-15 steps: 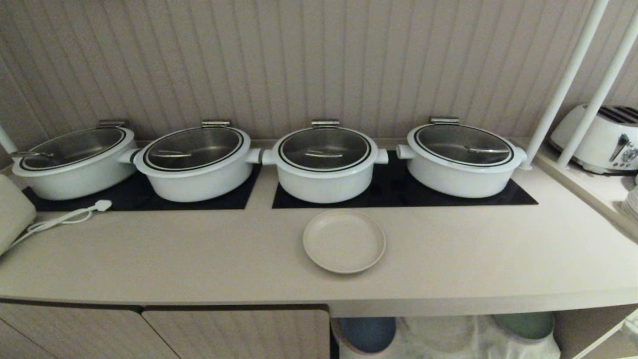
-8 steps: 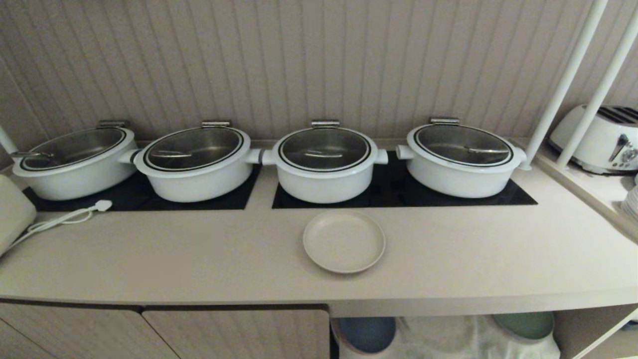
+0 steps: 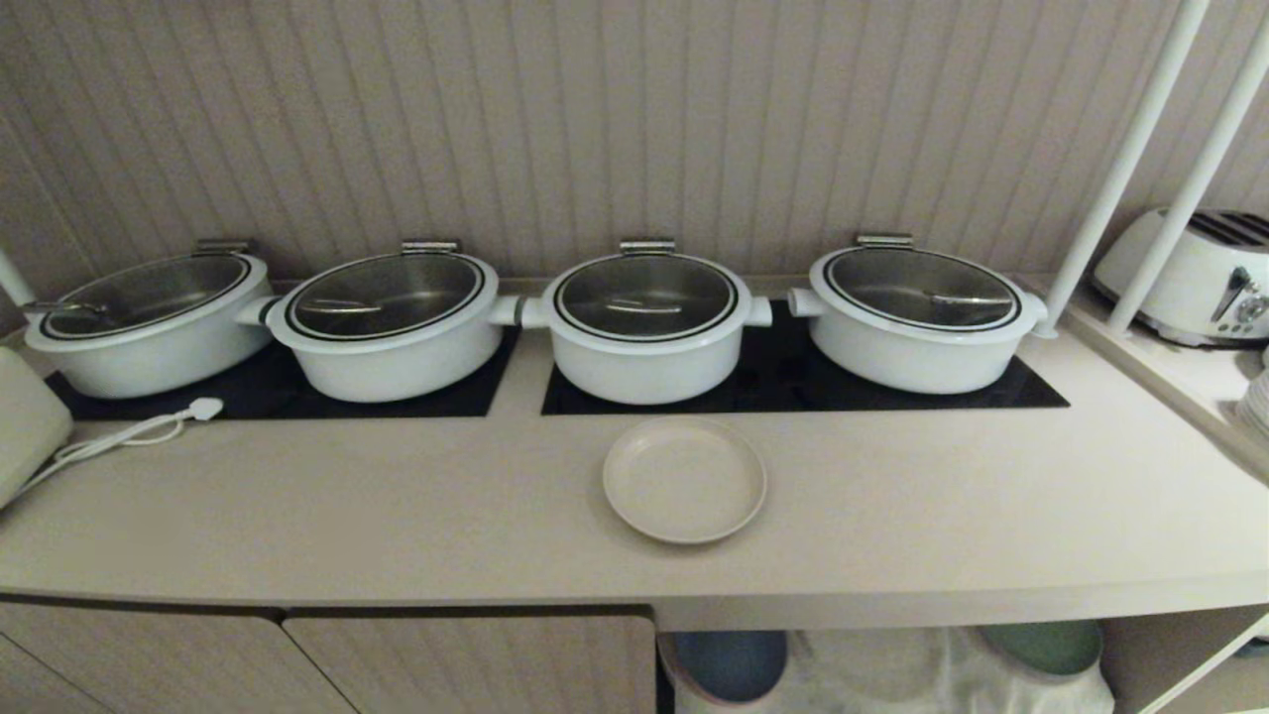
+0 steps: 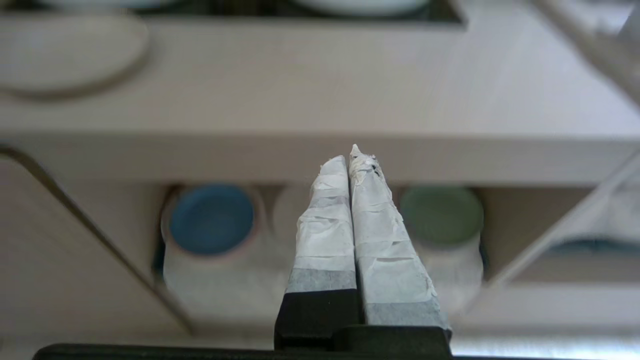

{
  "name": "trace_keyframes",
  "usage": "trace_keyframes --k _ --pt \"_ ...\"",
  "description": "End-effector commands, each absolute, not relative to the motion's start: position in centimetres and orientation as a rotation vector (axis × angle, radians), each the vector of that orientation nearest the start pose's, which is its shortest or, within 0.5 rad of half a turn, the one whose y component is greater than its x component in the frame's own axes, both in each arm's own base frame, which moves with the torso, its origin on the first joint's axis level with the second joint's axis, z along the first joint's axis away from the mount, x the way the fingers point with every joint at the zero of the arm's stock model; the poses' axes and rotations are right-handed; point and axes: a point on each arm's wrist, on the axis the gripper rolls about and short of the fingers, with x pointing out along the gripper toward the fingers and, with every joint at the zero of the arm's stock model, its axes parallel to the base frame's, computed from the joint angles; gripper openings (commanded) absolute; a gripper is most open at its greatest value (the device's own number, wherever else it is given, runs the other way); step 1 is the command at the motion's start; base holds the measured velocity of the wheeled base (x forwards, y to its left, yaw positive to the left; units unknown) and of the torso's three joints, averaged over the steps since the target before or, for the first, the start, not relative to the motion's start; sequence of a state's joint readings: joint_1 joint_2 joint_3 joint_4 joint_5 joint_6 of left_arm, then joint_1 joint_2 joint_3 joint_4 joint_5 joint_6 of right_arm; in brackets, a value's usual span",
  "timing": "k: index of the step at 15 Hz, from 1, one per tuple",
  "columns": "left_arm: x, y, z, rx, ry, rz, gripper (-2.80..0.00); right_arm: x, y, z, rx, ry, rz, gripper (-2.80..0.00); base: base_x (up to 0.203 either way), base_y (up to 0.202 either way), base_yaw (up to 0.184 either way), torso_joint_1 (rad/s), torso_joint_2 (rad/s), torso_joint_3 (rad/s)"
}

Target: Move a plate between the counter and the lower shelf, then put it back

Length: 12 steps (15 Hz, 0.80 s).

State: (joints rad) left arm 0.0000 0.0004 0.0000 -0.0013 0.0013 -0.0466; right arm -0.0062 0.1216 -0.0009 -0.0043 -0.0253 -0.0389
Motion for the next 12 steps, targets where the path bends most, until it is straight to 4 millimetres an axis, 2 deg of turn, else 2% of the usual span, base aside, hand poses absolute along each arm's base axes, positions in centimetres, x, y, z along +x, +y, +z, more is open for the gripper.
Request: trace_keyframes --k 1,12 --pt "-2.28 0.01 7.56 -0.048 -0.002 0.003 -2.80 -2.26 -0.05 7.61 -0.041 0.000 -0.028 -2.80 0.000 0.000 0.000 0.000 0.00 0.000" --pt "-2.28 0.01 7.56 -0.048 -0.002 0.003 -2.80 -2.29 -0.05 7.57 -0.049 0.001 -0.028 -2.80 0.000 0.000 0.000 0.000 0.00 0.000"
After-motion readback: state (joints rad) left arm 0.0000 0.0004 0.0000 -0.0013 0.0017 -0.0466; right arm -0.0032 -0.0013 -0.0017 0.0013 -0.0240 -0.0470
